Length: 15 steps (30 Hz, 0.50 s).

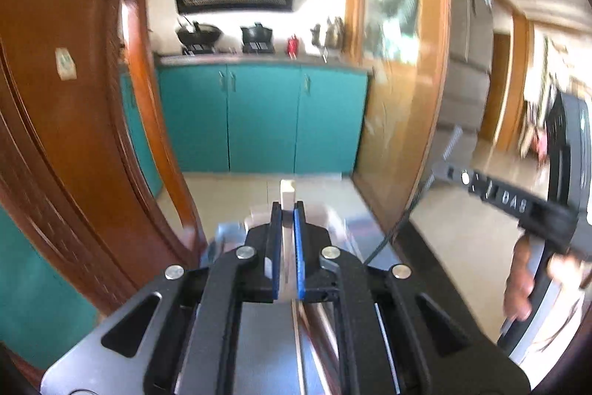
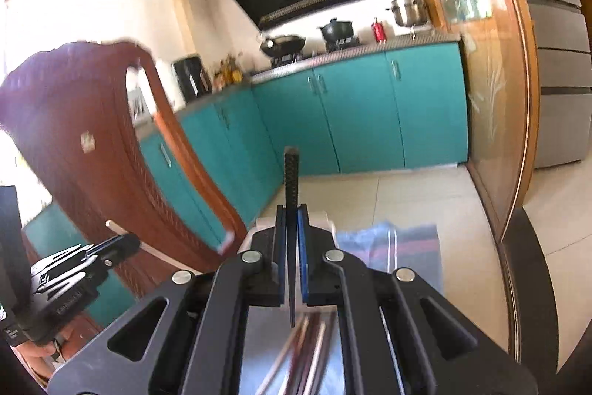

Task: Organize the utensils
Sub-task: 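Lift both held chopsticks and carry them over the white holder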

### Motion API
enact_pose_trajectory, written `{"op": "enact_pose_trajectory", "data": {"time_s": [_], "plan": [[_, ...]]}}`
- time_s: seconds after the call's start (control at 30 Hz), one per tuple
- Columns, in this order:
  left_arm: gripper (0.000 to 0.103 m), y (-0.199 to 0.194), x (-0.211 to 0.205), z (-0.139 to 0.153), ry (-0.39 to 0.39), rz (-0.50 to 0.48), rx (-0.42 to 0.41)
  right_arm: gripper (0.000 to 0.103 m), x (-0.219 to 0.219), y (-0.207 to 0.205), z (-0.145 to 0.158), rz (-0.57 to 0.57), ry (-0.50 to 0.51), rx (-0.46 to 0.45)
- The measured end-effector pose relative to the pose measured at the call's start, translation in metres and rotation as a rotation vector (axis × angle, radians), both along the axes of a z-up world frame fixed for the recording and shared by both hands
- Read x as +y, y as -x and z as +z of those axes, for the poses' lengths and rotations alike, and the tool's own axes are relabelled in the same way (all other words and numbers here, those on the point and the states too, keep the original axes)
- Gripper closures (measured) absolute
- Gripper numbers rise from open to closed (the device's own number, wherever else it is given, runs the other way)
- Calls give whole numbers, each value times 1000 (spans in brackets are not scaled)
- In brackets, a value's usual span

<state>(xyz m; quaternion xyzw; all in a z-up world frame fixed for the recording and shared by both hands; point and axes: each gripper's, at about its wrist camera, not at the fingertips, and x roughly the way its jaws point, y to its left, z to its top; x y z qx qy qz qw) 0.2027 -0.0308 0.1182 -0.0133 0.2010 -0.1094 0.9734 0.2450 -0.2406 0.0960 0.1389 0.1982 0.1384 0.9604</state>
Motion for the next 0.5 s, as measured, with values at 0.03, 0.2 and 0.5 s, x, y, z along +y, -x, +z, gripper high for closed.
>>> {"op": "enact_pose_trajectory", "data": {"time_s": [0.03,0.2,0.5], "plan": [[96,-5,6,8,30,18,-20,96,-1,-3,4,-5,-11,-14],[96,-37,27,23,150,89,-76,96,3,-20,17,-88,-47,-114],[96,-83,51,14,321,172,-100,96,28,-74,-36,-170,66,-33]]}}
